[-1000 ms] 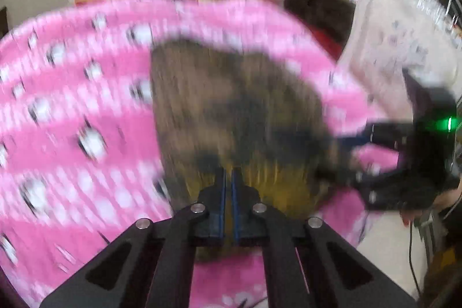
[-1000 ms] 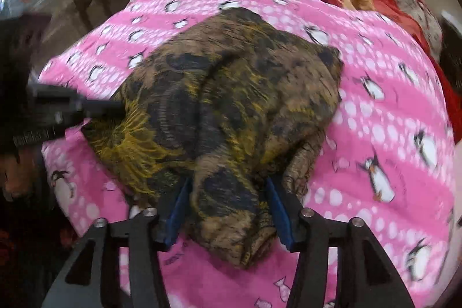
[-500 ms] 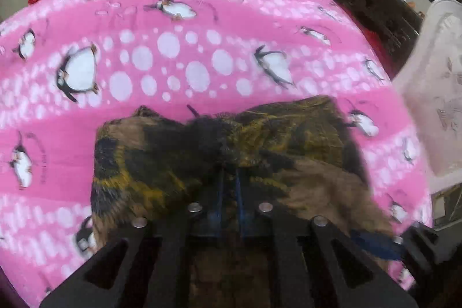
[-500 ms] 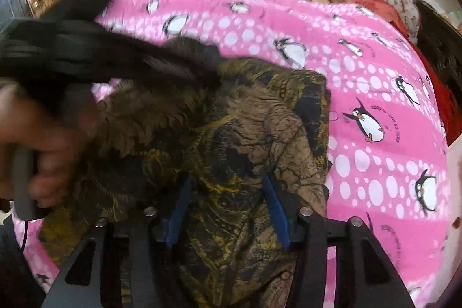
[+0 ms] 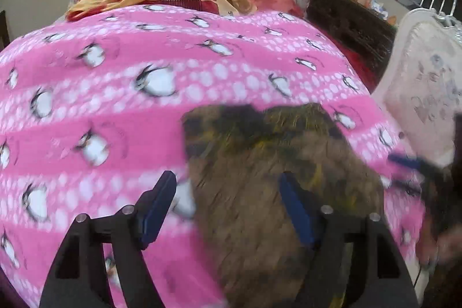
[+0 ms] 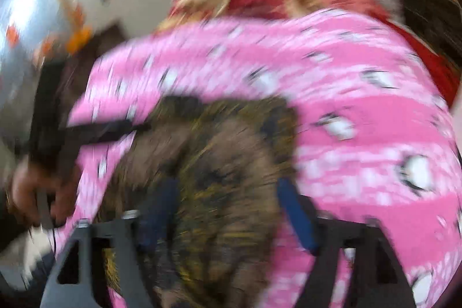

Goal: Fold small clothes

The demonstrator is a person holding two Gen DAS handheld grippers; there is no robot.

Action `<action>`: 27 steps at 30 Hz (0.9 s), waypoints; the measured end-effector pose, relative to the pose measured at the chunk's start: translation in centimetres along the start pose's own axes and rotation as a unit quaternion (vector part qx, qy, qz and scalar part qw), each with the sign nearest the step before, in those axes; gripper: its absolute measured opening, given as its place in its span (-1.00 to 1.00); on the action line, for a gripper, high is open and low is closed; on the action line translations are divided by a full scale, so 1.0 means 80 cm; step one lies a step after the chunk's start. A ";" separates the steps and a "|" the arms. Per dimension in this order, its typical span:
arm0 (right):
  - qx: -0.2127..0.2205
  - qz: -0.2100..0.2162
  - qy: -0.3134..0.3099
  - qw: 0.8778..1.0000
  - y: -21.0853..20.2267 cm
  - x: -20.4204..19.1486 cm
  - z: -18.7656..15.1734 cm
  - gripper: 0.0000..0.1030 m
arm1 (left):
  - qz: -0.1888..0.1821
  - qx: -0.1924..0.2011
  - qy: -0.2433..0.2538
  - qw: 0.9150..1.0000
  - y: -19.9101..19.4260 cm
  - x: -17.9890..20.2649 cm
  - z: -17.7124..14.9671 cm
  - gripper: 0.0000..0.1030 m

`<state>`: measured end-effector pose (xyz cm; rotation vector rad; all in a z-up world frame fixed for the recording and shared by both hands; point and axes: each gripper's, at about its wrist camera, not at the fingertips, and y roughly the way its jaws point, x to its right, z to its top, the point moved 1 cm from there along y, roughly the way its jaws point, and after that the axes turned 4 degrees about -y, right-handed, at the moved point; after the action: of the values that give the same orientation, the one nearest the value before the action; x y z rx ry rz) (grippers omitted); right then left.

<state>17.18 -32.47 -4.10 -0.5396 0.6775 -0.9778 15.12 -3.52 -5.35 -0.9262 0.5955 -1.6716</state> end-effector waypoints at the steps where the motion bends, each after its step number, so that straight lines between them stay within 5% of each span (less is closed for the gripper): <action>1: -0.002 0.018 0.036 0.999 0.003 0.019 -0.002 0.78 | -0.014 -0.015 -0.006 1.000 0.001 -0.005 -0.010 0.40; 4: -0.033 0.088 0.095 0.991 0.033 0.048 -0.013 0.78 | -0.065 -0.051 0.000 0.997 0.008 0.001 -0.040 0.40; 8: -0.072 0.105 0.117 0.985 0.078 0.065 -0.025 0.66 | -0.073 -0.062 0.005 0.995 0.026 0.002 -0.061 0.43; 19: -0.070 0.224 0.110 0.966 0.116 0.051 -0.003 0.66 | -0.144 -0.060 -0.041 0.987 0.032 -0.005 -0.048 0.62; 22: -0.071 0.213 0.110 0.968 0.117 0.061 -0.009 0.24 | -0.132 -0.056 -0.042 0.989 0.029 -0.009 -0.051 0.22; 23: -0.072 0.199 0.121 0.970 0.122 0.068 -0.010 -0.15 | -0.119 -0.051 -0.049 0.990 0.033 -0.013 -0.049 0.09; 25: -0.069 0.188 0.124 0.972 0.122 0.070 -0.010 -0.23 | -0.109 -0.043 -0.070 0.991 0.034 -0.021 -0.045 -0.35; 27: -0.068 0.159 0.089 0.981 0.116 0.053 -0.007 -0.40 | -0.097 -0.033 -0.079 0.992 0.030 -0.019 -0.045 -0.53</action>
<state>23.64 -31.98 -12.00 -0.4496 0.9637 -0.6866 13.72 -3.02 -9.71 -1.1841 0.4691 -1.7385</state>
